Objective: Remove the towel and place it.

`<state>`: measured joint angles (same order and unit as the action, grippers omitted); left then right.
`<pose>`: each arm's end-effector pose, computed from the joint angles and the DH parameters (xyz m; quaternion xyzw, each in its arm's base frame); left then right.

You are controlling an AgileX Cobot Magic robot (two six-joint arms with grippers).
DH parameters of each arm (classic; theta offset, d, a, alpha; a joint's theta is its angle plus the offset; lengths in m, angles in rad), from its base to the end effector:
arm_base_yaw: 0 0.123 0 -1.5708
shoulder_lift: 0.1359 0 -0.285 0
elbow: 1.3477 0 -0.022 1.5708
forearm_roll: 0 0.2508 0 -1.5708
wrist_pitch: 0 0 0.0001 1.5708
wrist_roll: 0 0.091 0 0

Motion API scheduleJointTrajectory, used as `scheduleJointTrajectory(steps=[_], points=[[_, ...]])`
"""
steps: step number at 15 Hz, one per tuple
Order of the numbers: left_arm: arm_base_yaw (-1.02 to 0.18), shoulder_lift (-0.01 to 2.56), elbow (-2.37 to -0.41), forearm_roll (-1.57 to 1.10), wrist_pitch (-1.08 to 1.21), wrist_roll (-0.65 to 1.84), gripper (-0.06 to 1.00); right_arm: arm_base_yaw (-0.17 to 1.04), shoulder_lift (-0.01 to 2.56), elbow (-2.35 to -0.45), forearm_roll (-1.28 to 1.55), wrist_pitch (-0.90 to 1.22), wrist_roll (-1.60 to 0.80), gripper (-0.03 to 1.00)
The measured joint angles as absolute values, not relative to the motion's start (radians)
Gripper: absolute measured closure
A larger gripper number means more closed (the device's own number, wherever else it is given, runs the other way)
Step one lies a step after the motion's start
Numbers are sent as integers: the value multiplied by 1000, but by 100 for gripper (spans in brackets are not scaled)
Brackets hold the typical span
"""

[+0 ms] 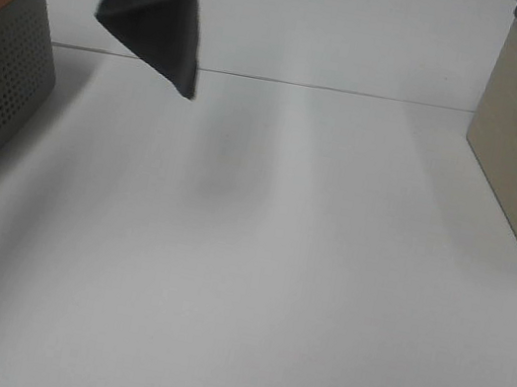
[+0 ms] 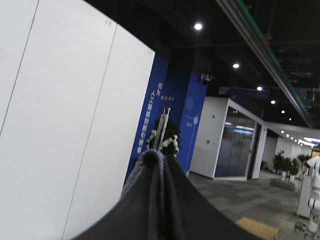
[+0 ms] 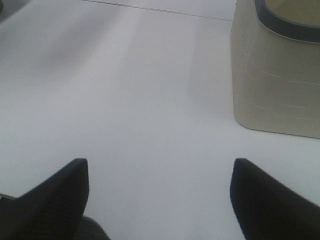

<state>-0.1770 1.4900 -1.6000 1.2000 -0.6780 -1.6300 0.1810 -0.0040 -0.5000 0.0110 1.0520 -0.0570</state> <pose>0.3084 -0.1091 0.5124 0.1741 0.5310 -0.4283 0.7101 -0.0052 -0.0001 0.2780 -0.1011 0.8439 0.0381 0.5256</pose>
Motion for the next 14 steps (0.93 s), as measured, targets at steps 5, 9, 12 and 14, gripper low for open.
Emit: scheduleJointTrajectory(steps=[5,9,12,14], points=[[-177,1571,-1572,1631,-798,-1847,94,181,-4,-500,11,1052,-54,20],[-177,1579,-1416,1690,-762,-1850,94,181,-4,-500,19,1052,-54,20],[-177,1579,-1271,1703,-762,-1812,94,181,-4,-513,143,973,-61,20],[-177,1579,-1236,1709,-762,-1809,94,181,44,-514,246,856,-123,20]])
